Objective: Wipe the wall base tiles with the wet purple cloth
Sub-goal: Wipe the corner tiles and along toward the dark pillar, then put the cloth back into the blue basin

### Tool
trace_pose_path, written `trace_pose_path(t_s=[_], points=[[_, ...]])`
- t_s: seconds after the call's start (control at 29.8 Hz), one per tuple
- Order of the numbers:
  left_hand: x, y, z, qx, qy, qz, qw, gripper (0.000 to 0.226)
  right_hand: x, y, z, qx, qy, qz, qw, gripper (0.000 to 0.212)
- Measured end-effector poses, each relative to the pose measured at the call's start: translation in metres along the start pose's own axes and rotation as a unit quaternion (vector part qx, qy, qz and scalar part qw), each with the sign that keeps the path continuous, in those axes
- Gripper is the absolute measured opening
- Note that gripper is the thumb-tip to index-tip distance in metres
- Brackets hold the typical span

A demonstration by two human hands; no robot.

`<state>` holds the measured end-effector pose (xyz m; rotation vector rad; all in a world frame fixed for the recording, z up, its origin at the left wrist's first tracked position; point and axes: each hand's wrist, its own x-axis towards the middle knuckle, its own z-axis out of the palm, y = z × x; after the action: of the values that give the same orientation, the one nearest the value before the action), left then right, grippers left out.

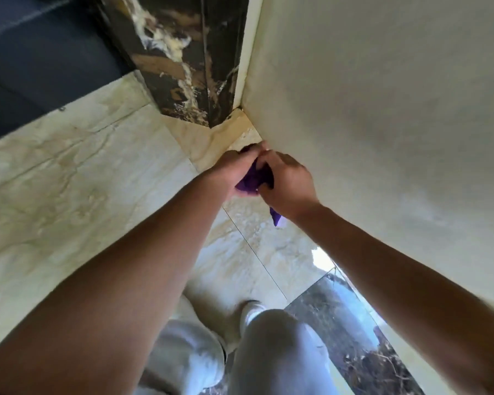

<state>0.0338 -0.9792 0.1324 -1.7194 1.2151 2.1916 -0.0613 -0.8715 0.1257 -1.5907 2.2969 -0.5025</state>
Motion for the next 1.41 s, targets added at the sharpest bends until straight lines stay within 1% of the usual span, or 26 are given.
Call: trace_pose_path(t_s=[0.07,0.1,0.13,0.2,0.24,0.27,0.34,0.4,0.47,0.5,0.54,0.57,0.6,0.67,0.71,0.77,0.84,0.94,1.01,1.04,1.08,1.14,1.18,1.28,1.38,1.41], points=[[-0.038,0.013,0.005,-0.041,0.029,0.014,0.999,0.045,-0.018,-0.023,-0.038,0.026,0.027,-0.025,0.999,0.039],[-0.059,0.017,0.006,-0.035,0.036,0.027,0.998,0.039,-0.029,-0.032,-0.059,0.077,0.022,-0.01,0.997,0.04],[-0.078,0.021,0.007,-0.031,0.039,0.04,0.998,0.035,-0.04,-0.04,-0.075,0.157,0.01,0.017,0.987,0.043],[-0.145,0.037,0.021,-0.009,0.032,0.067,0.997,0.027,-0.082,-0.059,-0.137,0.307,0.003,0.143,0.941,0.048],[-0.172,0.04,0.027,-0.014,0.021,0.078,0.997,0.025,-0.1,-0.067,-0.159,0.355,0.017,0.227,0.907,0.051],[-0.203,0.041,0.035,-0.009,0.01,0.081,0.997,0.027,-0.121,-0.073,-0.178,0.418,0.025,0.317,0.851,0.056],[-0.257,0.04,0.056,-0.012,-0.04,0.07,0.997,0.035,-0.159,-0.083,-0.217,0.556,0.034,0.431,0.71,0.073],[-0.3,0.037,0.076,-0.023,-0.099,0.056,0.993,0.037,-0.189,-0.093,-0.24,0.67,0.029,0.446,0.593,0.084],[-0.32,0.034,0.086,-0.037,-0.124,0.056,0.99,0.03,-0.214,-0.112,-0.257,0.722,0.065,0.434,0.535,0.076],[-0.33,0.029,0.09,-0.025,-0.134,0.065,0.989,0.026,-0.231,-0.123,-0.27,0.741,0.076,0.416,0.521,0.068],[-0.34,0.028,0.101,0.005,-0.148,0.079,0.986,0.028,-0.246,-0.124,-0.283,0.74,0.096,0.419,0.518,0.058],[-0.374,0.011,0.125,0.072,-0.174,0.088,0.978,0.038,-0.298,-0.131,-0.301,0.723,0.159,0.433,0.514,0.049],[-0.391,0.003,0.139,0.131,-0.175,0.115,0.969,0.053,-0.33,-0.13,-0.31,0.696,0.213,0.436,0.529,0.043],[-0.418,-0.018,0.165,0.198,-0.197,0.134,0.951,0.088,-0.389,-0.134,-0.325,0.646,0.272,0.449,0.554,0.041],[-0.423,-0.026,0.174,0.206,-0.201,0.135,0.948,0.098,-0.404,-0.134,-0.331,0.618,0.291,0.45,0.575,0.042],[-0.449,-0.051,0.21,0.237,-0.218,0.149,0.935,0.098,-0.454,-0.132,-0.347,0.527,0.333,0.462,0.631,0.049],[-0.476,-0.082,0.243,0.272,-0.239,0.171,0.916,0.094,-0.505,-0.125,-0.361,0.449,0.362,0.485,0.658,0.058],[-0.514,-0.133,0.292,0.324,-0.285,0.213,0.876,0.09,-0.588,-0.114,-0.366,0.4,0.4,0.505,0.652,0.064],[-0.526,-0.161,0.317,0.341,-0.298,0.222,0.864,0.089,-0.628,-0.109,-0.362,0.367,0.426,0.523,0.641,0.063],[-0.534,-0.177,0.334,0.353,-0.3,0.221,0.859,0.088,-0.651,-0.097,-0.357,0.362,0.437,0.534,0.627,0.061],[-0.56,-0.225,0.37,0.385,-0.301,0.229,0.842,0.086,-0.711,-0.087,-0.352,0.366,0.448,0.553,0.599,0.06],[-0.565,-0.237,0.381,0.391,-0.281,0.243,0.842,0.082,-0.722,-0.084,-0.344,0.358,0.448,0.56,0.598,0.061],[-0.574,-0.258,0.395,0.4,-0.283,0.25,0.835,0.079,-0.745,-0.081,-0.339,0.345,0.451,0.571,0.592,0.063],[-0.604,-0.321,0.452,0.47,-0.302,0.288,0.778,0.076,-0.818,-0.061,-0.337,0.322,0.484,0.599,0.55,0.068],[-0.608,-0.371,0.505,0.506,-0.302,0.282,0.757,0.077,-0.874,-0.033,-0.331,0.28,0.485,0.634,0.533,0.067],[-0.605,-0.376,0.506,0.512,-0.302,0.285,0.752,0.077,-0.877,-0.033,-0.329,0.266,0.481,0.636,0.542,0.066]])
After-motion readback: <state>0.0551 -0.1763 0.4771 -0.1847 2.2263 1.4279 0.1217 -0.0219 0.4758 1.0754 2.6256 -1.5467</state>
